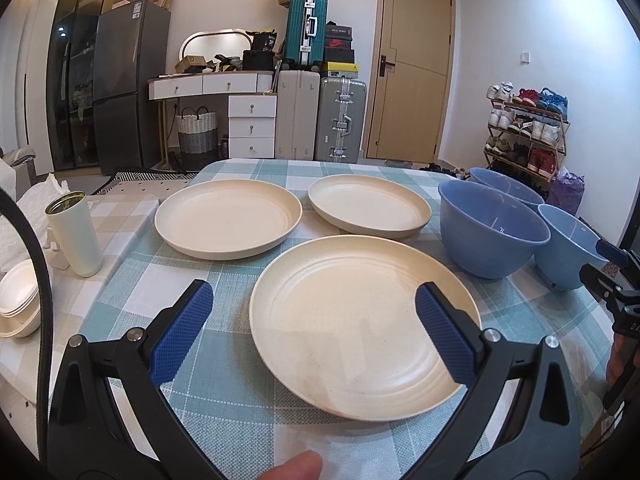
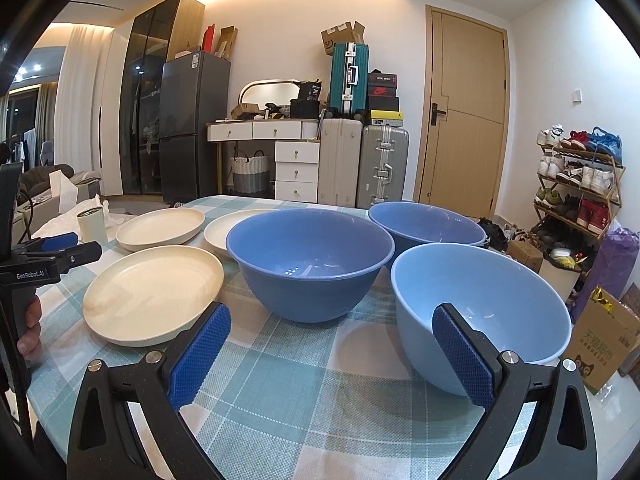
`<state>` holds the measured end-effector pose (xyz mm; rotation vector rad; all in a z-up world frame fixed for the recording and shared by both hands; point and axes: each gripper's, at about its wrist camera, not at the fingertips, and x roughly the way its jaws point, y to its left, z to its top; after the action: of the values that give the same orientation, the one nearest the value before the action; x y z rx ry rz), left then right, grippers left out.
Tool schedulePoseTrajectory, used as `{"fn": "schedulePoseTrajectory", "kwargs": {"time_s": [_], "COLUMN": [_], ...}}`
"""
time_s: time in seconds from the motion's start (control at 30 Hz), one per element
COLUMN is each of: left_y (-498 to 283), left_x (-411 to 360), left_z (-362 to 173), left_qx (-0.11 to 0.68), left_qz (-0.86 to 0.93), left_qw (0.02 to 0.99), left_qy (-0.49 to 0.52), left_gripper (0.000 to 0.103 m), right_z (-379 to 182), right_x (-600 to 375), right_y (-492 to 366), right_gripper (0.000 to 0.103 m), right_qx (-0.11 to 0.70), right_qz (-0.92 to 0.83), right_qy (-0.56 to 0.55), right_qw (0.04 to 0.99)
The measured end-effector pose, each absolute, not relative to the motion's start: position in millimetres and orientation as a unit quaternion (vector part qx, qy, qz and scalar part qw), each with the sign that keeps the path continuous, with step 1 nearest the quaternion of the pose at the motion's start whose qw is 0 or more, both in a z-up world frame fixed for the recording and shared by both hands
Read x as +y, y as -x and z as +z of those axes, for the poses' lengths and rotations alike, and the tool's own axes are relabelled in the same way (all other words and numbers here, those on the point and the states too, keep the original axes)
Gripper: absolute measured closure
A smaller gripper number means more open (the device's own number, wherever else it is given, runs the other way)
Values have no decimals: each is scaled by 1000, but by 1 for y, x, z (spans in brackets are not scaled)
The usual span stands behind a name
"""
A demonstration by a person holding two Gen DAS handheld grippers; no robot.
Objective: Organize plates and bowls
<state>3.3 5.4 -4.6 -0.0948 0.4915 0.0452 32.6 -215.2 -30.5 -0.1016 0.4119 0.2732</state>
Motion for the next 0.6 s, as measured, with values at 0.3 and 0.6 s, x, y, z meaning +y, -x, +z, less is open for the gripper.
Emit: {"fn": "schedulePoseTrajectory", "kwargs": {"time_s": [0.3,0.6], "left_y": [-4,1], "left_x": [-1,-3], "left_z": [5,15], "left_qx": [247,246], "left_qz": [36,37], "left_qw": [968,968], "left_qy": [19,13], "left_gripper": [2,2], "right_z": [-20,-5], "right_x": [-210,-200], "right_y": [-39,-38], "right_gripper": [0,0], "right_qx": [210,206], "right_qz": [143,158], "right_qy": [52,60], "right_qw": [966,964]}}
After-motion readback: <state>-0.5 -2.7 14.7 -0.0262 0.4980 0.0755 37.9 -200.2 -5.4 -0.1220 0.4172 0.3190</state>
